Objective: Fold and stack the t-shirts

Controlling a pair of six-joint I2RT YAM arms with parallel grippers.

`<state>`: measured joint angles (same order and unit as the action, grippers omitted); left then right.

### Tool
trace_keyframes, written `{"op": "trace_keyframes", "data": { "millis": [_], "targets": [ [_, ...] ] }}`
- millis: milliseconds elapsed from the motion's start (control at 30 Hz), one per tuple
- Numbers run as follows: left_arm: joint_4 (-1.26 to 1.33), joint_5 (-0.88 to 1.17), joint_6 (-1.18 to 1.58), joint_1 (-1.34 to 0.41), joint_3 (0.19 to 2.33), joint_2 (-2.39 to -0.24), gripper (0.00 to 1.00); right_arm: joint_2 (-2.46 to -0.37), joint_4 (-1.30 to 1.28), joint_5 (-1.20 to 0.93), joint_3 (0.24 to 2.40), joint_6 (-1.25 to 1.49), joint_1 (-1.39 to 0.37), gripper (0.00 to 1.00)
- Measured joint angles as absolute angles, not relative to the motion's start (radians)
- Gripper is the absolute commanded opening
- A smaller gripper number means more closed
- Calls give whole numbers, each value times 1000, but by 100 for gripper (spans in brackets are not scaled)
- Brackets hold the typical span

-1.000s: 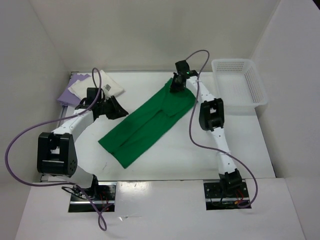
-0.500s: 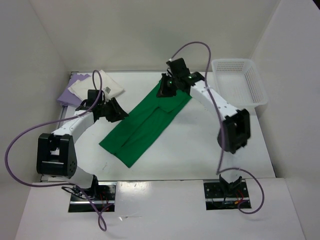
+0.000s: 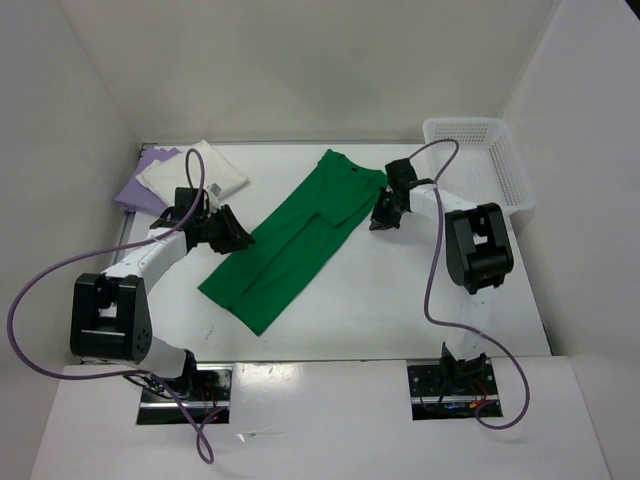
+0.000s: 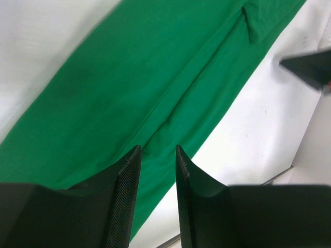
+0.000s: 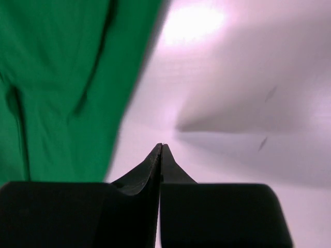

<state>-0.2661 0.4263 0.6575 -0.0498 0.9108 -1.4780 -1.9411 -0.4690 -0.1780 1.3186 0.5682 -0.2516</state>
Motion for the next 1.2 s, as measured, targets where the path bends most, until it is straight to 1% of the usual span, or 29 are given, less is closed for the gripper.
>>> {"op": "trace_keyframes", "data": {
  "millis": [233,300,400,433,467,500,533,600,667,700,800,867,900,933,967,1000,1133,1200],
  "targets": [
    [-272,430,657,-50,862,-1410,40,-2168,-440,-107,1584,553,-229,0],
    [-273,432,658,-50,847,-1396,40,-2235,-443,-100,1685,556,-229,3],
    [-279,435,659,-50,837,-1383,40,-2338,-458,-109,1851,565,-229,13],
    [-283,435,659,-50,837,-1380,40,-2370,-463,-109,1903,567,-229,20],
    [-284,436,659,-50,837,-1376,40,-2399,-469,-113,1954,569,-231,24],
    [-285,436,659,-50,837,-1372,41,-2418,-472,-117,1991,571,-232,28],
    [-285,436,660,-50,837,-1369,41,-2428,-482,-119,2015,571,-233,35],
    [-285,436,661,-50,837,-1364,41,-2421,-505,-121,2025,572,-236,41],
    [-286,437,661,-50,837,-1363,41,-2379,-501,-128,1972,566,-242,48],
    [-287,437,661,-50,837,-1363,41,-2336,-497,-137,1910,564,-247,49],
    [-288,440,661,-50,837,-1363,43,-2140,-466,-182,1625,570,-267,48],
    [-290,440,661,-50,837,-1364,43,-1995,-448,-222,1426,585,-302,41],
    [-292,439,661,-50,837,-1364,43,-1943,-444,-243,1354,596,-328,41],
    [-292,439,659,-50,837,-1365,43,-1894,-439,-268,1284,610,-370,47],
    [-292,439,659,-50,837,-1368,43,-1870,-433,-289,1242,625,-415,52],
    [-292,439,658,-50,837,-1372,43,-1856,-414,-315,1203,641,-474,54],
    [-293,436,654,-50,838,-1400,43,-1856,-347,-394,1104,705,-668,56],
    [-297,434,654,-50,838,-1407,43,-1863,-324,-419,1084,733,-698,56]
  ]
}}
